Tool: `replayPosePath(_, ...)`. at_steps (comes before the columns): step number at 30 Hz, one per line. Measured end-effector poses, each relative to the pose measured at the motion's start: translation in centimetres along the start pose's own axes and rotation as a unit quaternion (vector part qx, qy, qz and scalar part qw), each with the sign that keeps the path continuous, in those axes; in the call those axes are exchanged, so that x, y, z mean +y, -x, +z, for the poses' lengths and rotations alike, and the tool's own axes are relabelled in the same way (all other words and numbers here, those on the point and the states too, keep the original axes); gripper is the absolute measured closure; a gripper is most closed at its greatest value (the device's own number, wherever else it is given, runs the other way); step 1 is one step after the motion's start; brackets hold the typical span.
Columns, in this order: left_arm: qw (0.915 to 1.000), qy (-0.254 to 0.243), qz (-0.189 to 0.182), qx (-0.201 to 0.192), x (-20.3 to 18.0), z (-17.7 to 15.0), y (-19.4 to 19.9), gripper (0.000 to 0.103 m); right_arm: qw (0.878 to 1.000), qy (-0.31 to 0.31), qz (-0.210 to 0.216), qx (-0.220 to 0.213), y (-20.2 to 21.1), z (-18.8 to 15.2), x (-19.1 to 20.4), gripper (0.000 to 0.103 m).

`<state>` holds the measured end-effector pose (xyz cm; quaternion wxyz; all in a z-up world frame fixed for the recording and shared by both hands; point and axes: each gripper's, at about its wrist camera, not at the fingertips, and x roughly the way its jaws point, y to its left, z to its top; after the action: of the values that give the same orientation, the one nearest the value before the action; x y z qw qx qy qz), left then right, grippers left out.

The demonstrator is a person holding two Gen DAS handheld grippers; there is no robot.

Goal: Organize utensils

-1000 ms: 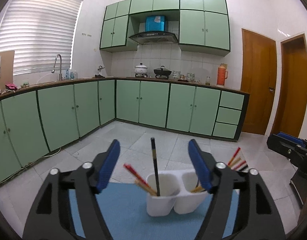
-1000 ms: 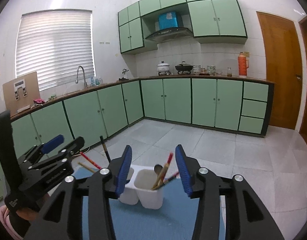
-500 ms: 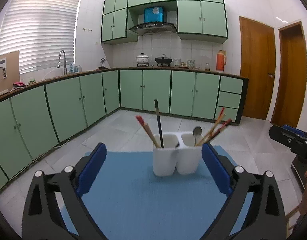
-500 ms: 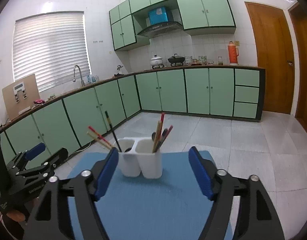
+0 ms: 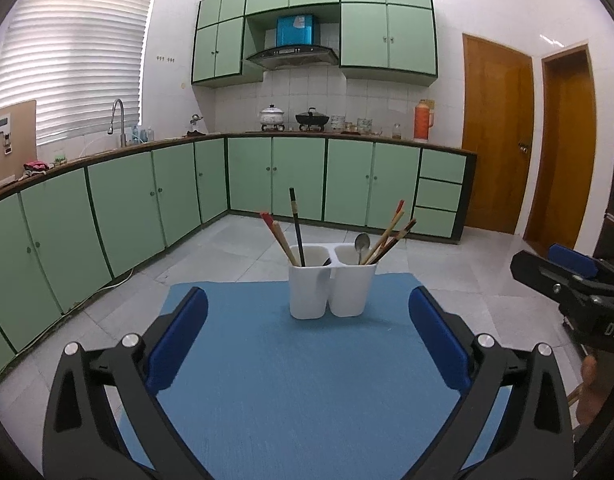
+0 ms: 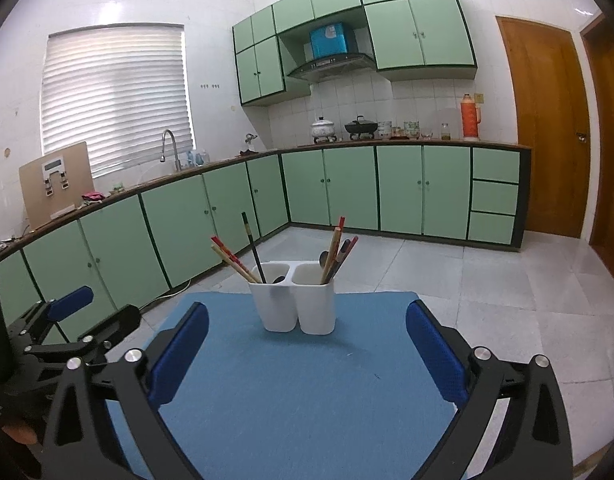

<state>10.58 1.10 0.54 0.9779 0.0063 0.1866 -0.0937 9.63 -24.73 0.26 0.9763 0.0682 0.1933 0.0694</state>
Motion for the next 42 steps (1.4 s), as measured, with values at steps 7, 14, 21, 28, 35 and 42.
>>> replayPosePath(7, 0.9998, 0.007, -0.006, -0.018, -0.2, 0.6, 2.5, 0.005, 1.000, 0.001, 0.005, -0.014, 2.4, 0.3, 0.4, 0.006)
replayPosePath(14, 0.9996, 0.009, -0.005, -0.028, -0.6, 1.1, 4.3, 0.005, 0.999, 0.015, 0.009, -0.033, 4.7, 0.5, 1.3, 0.006)
replayPosePath(21, 0.9992, 0.005, -0.007, -0.040, -1.1, 1.2, 5.8, 0.005, 0.999, 0.022, 0.011, -0.045, 6.3, 0.6, 1.6, 0.006)
replayPosePath(28, 0.9988, 0.001, -0.004, -0.048, -1.7, 1.0, 6.8, 0.005, 0.998, 0.034, 0.009, -0.048, 6.9, 0.4, 1.9, 0.006)
replayPosePath(35, 0.9988, -0.004, -0.003, -0.049, -1.9, 1.1, 7.1, 0.005, 0.998, 0.039, 0.010, -0.049, 7.0, 0.4, 2.1, 0.006)
replayPosePath(42, 0.9987, -0.005, -0.003, -0.052, -1.8, 1.0, 7.2, 0.005, 0.998, 0.040, 0.010, -0.051, 7.1, 0.4, 2.1, 0.006)
